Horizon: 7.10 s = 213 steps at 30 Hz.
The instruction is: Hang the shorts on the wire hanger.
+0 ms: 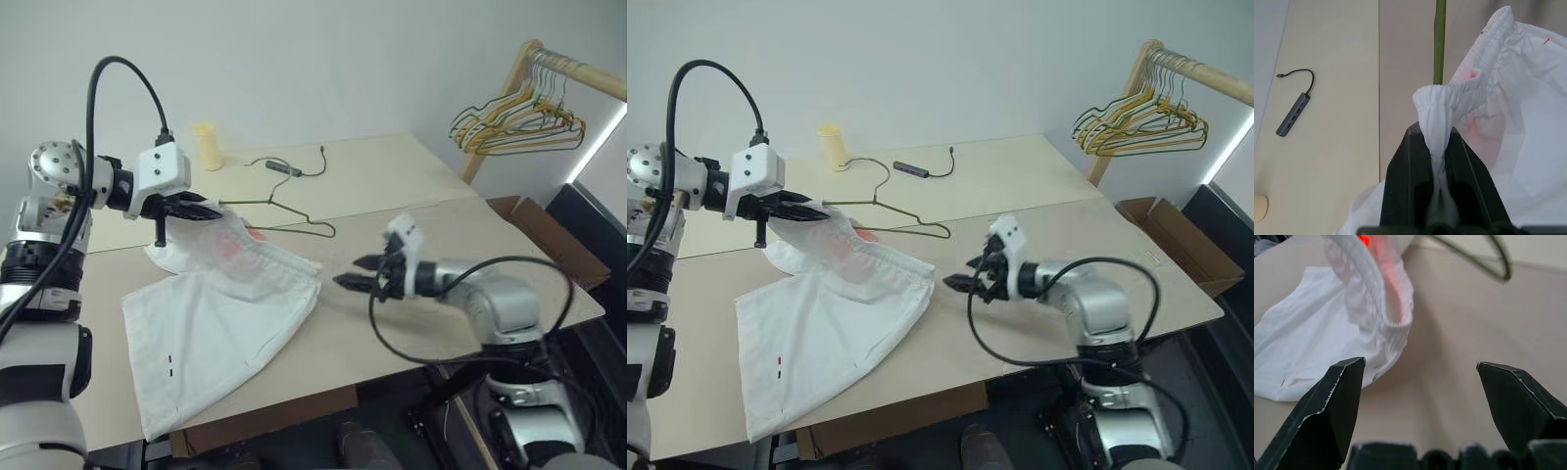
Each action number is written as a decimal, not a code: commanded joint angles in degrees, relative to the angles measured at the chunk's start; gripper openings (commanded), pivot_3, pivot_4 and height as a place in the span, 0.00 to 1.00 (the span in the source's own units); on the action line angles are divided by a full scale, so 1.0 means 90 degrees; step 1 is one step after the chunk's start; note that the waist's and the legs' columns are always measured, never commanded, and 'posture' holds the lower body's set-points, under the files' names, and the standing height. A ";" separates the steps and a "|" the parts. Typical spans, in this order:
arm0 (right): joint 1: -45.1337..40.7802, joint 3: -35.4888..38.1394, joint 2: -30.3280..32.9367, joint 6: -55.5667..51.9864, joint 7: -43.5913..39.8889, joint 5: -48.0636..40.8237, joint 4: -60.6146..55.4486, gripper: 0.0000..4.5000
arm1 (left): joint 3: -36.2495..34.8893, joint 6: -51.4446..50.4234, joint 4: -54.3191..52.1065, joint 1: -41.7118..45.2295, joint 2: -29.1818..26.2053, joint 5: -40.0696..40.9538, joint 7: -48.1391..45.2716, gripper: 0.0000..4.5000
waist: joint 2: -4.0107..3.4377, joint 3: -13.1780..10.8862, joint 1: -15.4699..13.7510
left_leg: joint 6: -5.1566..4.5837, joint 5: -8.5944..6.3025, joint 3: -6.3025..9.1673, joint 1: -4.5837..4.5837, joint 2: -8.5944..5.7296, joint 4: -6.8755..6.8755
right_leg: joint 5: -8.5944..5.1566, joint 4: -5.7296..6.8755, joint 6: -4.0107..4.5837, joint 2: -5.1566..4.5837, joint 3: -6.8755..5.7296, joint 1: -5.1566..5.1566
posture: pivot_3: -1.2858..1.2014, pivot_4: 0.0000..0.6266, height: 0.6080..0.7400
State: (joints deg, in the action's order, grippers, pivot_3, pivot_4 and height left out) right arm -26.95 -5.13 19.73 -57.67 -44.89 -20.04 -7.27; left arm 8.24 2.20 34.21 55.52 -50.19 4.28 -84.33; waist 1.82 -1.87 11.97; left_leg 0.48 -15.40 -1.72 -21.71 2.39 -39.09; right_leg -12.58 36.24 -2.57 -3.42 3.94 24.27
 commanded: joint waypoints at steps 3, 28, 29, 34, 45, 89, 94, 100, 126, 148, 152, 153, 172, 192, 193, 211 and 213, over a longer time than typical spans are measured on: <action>-0.0224 0.0111 -0.0511 -0.0196 0.0547 -0.0259 0.0147 0.94 | -0.0268 -0.0148 -0.0337 -0.0048 -0.0077 0.0125 0.0134 0.00 | 0.0000 0.0000 0.0007 | 0.0000 0.0000 0.0003 -0.0005 0.0000 -0.0002 | 0.0001 0.0000 0.0000 0.0000 -0.0001 0.0002 | 0.45 0.00 1.00; -0.0565 -0.0205 -0.0161 0.0678 0.1029 0.0081 0.0913 0.01 | -0.0592 -0.0396 -0.0834 -0.0428 -0.0427 0.1013 -0.0837 0.00 | 0.0001 0.0000 0.0032 | 0.0000 0.0000 0.0014 -0.0013 0.0000 -0.0002 | 0.0001 -0.0004 -0.0001 0.0000 -0.0004 0.0003 | 0.46 0.00 1.00; -0.0611 -0.0168 -0.0014 0.0773 0.0964 0.0100 0.0963 0.01 | -0.0583 -0.0448 -0.0887 -0.0462 -0.0481 0.1082 -0.0884 0.00 | 0.0001 0.0000 0.0033 | 0.0000 0.0000 0.0015 -0.0013 0.0000 -0.0003 | 0.0001 -0.0004 -0.0001 0.0001 -0.0004 0.0003 | 0.46 0.00 1.00; -0.0663 -0.0226 0.0595 0.1434 0.0642 0.0293 0.1026 0.01 | -0.0544 -0.0425 -0.0887 -0.0536 -0.0512 0.0920 -0.0769 0.00 | 0.0001 0.0000 0.0005 | 0.0000 0.0000 0.0014 -0.0006 -0.0001 -0.0006 | 0.0000 -0.0004 -0.0003 0.0000 -0.0004 -0.0004 | 0.46 0.00 1.00; -0.0515 -0.0492 0.1208 0.2513 0.0393 0.0828 0.0894 0.01 | -0.0379 -0.0326 -0.0662 -0.0472 -0.0402 0.0406 -0.0256 0.00 | 0.0001 0.0001 0.0007 | 0.0000 0.0000 0.0011 -0.0007 -0.0001 -0.0006 | 0.0000 -0.0004 -0.0003 0.0001 -0.0004 -0.0003 | 0.45 0.00 1.00; -0.2297 -0.1560 0.1105 0.3781 -0.0638 0.2464 0.0382 0.69 | -0.0539 -0.0160 -0.1089 -0.0579 -0.0180 0.0721 -0.0259 0.00 | 0.0001 0.0000 0.0040 | -0.0001 0.0000 0.0008 -0.0005 -0.0001 -0.0008 | 0.0001 0.0000 -0.0002 0.0000 -0.0003 -0.0001 | 0.45 0.00 1.00; -0.2264 -0.1504 0.1051 0.3820 -0.0939 0.2145 0.0583 0.69 | -0.0515 -0.0109 -0.1073 -0.0570 -0.0155 0.0682 -0.0263 0.00 | 0.0001 0.0000 0.0075 | -0.0001 0.0000 0.0010 -0.0007 -0.0001 -0.0008 | 0.0001 -0.0001 -0.0001 0.0000 -0.0003 -0.0001 | 0.45 0.00 1.00; -0.2257 -0.1447 0.0950 0.3618 -0.1347 0.1670 0.0585 0.69 | -0.0519 -0.0117 -0.1082 -0.0520 -0.0084 0.0790 -0.0390 0.00 | 0.0001 0.0000 0.0131 | -0.0001 0.0000 0.0013 -0.0006 -0.0001 -0.0008 | 0.0001 0.0001 -0.0001 0.0000 -0.0003 -0.0002 | 0.45 0.00 1.00; -0.2154 -0.1348 0.1124 0.2857 -0.1552 0.1467 0.0494 0.00 | -0.0801 0.0061 -0.0649 -0.0562 0.0092 0.0946 -0.0234 0.64 | 0.0001 0.0000 0.0151 | -0.0001 0.0000 0.0017 -0.0005 0.0000 -0.0009 | 0.0001 0.0003 -0.0002 0.0000 -0.0003 -0.0001 | 0.45 0.00 1.00; -0.2205 0.0844 0.0886 -0.2412 0.1808 0.1387 0.0158 0.00 | -0.2507 -0.1944 -0.3690 -0.2291 0.1811 0.3891 0.1816 1.00 | -0.0001 0.0002 0.0277 | 0.0000 0.0000 0.0052 -0.0002 -0.0003 -0.0022 | 0.0003 0.0032 -0.0001 -0.0010 0.0005 -0.0001 | 0.42 0.00 1.00; -0.2516 0.1427 0.0485 -0.2937 0.3146 0.1986 0.0565 0.00 | -0.2573 -0.2208 -0.4105 -0.2512 0.2141 0.4252 0.2254 1.00 | -0.0001 0.0002 0.0340 | 0.0000 0.0000 0.0054 0.0001 -0.0012 -0.0027 | 0.0002 0.0047 -0.0003 -0.0017 0.0012 -0.0006 | 0.42 0.00 1.00; -0.2627 0.1535 0.0414 -0.3068 0.3438 0.2151 0.0652 0.00 | -0.2526 -0.2239 -0.4178 -0.2563 0.2195 0.4258 0.2325 1.00 | -0.0001 0.0003 0.0357 | 0.0000 0.0000 0.0054 0.0002 -0.0015 -0.0028 | 0.0001 0.0047 -0.0004 -0.0017 0.0013 -0.0005 | 0.42 0.00 1.00; -0.4156 0.3888 -0.0041 -0.2704 0.7157 0.3897 0.1806 0.00 | -0.2125 -0.2054 -0.4102 -0.2549 0.2193 0.3841 0.2311 1.00 | -0.0024 0.0002 0.0842 | -0.0001 0.0001 0.0053 0.0013 -0.0024 -0.0027 | -0.0003 0.0045 -0.0010 -0.0017 0.0027 -0.0015 | 0.41 0.00 1.00; -0.5828 0.5403 0.1690 -0.1144 0.7933 0.2830 0.4579 0.00 | -0.2047 -0.2081 -0.4143 -0.2552 0.2147 0.3768 0.2157 1.00 | -0.0067 -0.0020 0.1027 | -0.0009 0.0001 0.0027 0.0052 -0.0028 0.0031 | -0.0005 -0.0028 -0.0016 -0.0017 0.0036 -0.0063 | 0.40 0.00 1.00; -0.5908 0.5455 0.1816 -0.1069 0.7970 0.2750 0.4799 0.00 | -0.2043 -0.2082 -0.4142 -0.2550 0.2143 0.3761 0.2155 1.00 | -0.0073 -0.0024 0.1035 | -0.0010 0.0000 0.0021 0.0054 -0.0028 0.0035 | -0.0006 -0.0032 -0.0016 -0.0017 0.0036 -0.0065 | 0.40 0.00 1.00; -0.6289 0.5544 0.3125 0.0140 0.8362 0.1411 0.7835 0.00 | -0.2058 -0.2135 -0.4267 -0.2695 0.2072 0.3793 0.2176 1.00 | -0.0102 -0.0060 0.1101 | -0.0014 -0.0001 -0.0035 0.0096 -0.0035 0.0054 | -0.0041 -0.0048 -0.0077 -0.0012 0.0093 -0.0129 | 0.40 0.00 1.00; -0.6282 0.5511 0.3117 0.0111 0.8434 0.1315 0.7922 0.00 | -0.2057 -0.2126 -0.4274 -0.2701 0.2069 0.3790 0.2181 1.00 | -0.0099 -0.0061 0.1101 | -0.0014 -0.0001 -0.0037 0.0096 -0.0036 0.0054 | -0.0041 -0.0049 -0.0080 -0.0011 0.0099 -0.0129 | 0.40 0.00 1.00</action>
State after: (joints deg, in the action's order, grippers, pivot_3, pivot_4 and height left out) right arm -81.89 45.16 46.76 -57.57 30.42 -6.25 63.89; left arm -10.00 -17.45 -2.49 30.94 -30.90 38.30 -64.75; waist 0.92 -2.42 21.88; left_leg 0.35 -15.41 -2.06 -20.84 2.06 -38.60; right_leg -12.96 35.80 -3.30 -3.52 4.84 23.11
